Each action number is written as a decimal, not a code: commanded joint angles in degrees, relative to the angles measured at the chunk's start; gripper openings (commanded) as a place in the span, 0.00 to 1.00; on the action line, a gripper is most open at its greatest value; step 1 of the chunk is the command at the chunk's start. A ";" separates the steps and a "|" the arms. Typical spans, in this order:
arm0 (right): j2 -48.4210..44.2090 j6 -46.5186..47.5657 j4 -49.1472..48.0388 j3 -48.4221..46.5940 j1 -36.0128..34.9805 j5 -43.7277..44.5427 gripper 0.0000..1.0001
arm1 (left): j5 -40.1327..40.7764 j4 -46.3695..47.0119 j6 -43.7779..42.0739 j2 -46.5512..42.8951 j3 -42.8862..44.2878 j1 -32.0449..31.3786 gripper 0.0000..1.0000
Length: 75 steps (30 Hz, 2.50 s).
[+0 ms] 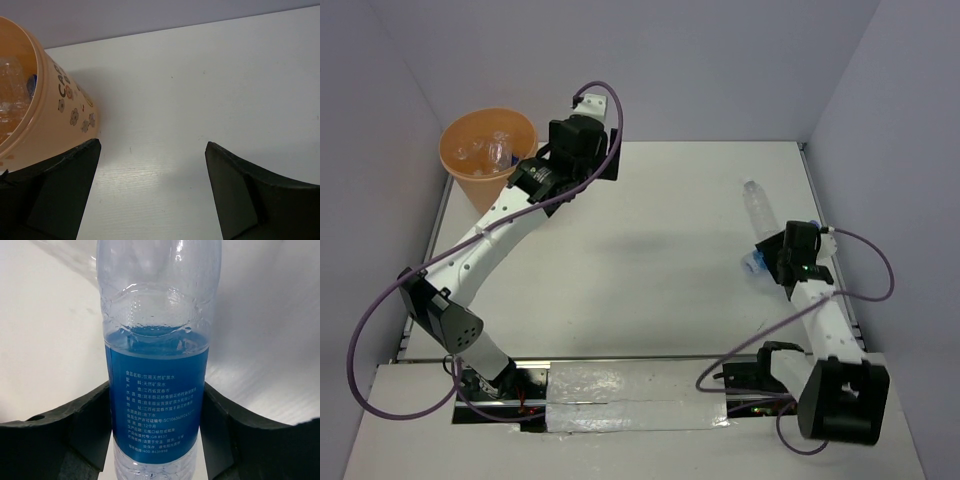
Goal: Put the plastic bottles in the bin
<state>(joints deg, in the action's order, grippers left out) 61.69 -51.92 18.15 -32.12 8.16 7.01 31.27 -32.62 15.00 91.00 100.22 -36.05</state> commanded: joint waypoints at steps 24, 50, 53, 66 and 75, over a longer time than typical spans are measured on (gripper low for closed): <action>-1.84 31.52 -0.57 -31.25 -36.54 -17.72 0.66 | -53.14 -0.69 22.16 5.68 12.98 14.08 0.99; 3.52 33.46 4.08 -34.85 -41.74 -18.52 0.66 | -63.96 15.92 29.03 7.79 7.09 10.83 0.91; 3.70 33.55 4.26 -35.03 -41.82 -18.61 0.66 | -64.14 16.27 29.38 9.45 7.44 10.65 0.87; 4.14 33.99 4.88 -35.21 -42.35 -18.70 0.67 | -62.47 17.59 29.73 11.83 7.97 9.16 0.64; 3.26 33.64 5.05 -34.85 -42.35 -16.94 0.79 | -61.42 15.14 28.16 10.60 9.36 9.25 0.00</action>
<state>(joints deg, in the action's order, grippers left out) 66.02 -18.61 24.05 -64.23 -33.63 -10.92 -30.94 -17.78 45.23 103.35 106.52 -26.83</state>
